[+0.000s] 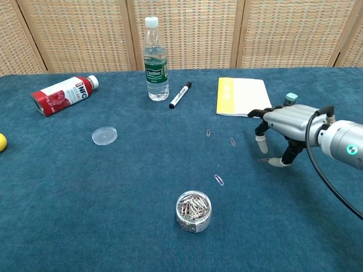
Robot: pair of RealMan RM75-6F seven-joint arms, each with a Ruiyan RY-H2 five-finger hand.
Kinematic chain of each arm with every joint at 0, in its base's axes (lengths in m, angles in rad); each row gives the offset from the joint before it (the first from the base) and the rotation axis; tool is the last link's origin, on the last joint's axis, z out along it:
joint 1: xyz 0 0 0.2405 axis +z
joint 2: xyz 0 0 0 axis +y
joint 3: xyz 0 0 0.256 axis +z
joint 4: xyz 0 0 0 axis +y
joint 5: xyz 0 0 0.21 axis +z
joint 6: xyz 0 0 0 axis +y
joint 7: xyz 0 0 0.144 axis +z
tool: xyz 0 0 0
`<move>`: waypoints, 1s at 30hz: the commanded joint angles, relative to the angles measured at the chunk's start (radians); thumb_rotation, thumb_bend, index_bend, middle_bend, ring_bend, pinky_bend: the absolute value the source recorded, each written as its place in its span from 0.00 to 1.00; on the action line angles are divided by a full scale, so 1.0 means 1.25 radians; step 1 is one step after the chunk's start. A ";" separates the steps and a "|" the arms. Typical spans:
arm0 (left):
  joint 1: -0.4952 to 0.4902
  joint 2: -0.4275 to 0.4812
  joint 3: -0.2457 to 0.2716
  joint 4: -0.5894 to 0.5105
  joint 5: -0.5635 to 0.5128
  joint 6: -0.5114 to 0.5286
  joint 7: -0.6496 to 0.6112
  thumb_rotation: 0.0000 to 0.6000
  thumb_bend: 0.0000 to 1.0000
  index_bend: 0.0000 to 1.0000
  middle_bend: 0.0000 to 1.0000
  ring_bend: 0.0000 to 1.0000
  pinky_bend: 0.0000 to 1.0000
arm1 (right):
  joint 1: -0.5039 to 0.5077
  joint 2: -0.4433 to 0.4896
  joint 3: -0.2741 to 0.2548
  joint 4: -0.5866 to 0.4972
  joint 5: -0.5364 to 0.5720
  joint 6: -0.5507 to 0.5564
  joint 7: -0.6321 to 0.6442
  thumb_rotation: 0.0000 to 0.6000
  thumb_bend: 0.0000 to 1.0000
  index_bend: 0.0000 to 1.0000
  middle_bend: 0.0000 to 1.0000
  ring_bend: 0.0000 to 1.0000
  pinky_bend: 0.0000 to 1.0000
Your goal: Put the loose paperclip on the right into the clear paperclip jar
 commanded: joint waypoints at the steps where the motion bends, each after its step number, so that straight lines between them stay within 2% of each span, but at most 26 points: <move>1: -0.002 0.000 -0.001 0.001 -0.004 -0.003 -0.001 1.00 0.01 0.00 0.00 0.00 0.00 | 0.012 -0.014 0.001 0.013 0.020 -0.005 -0.025 1.00 0.31 0.54 0.00 0.00 0.00; 15: -0.006 -0.001 -0.002 0.005 -0.012 -0.010 -0.001 1.00 0.01 0.00 0.00 0.00 0.00 | 0.040 -0.047 0.006 0.041 0.092 -0.019 -0.064 1.00 0.31 0.54 0.00 0.00 0.00; 30: -0.007 0.002 -0.001 0.006 -0.012 -0.011 -0.009 1.00 0.01 0.00 0.00 0.00 0.00 | 0.062 -0.050 0.000 0.047 0.169 -0.025 -0.115 1.00 0.33 0.54 0.00 0.00 0.00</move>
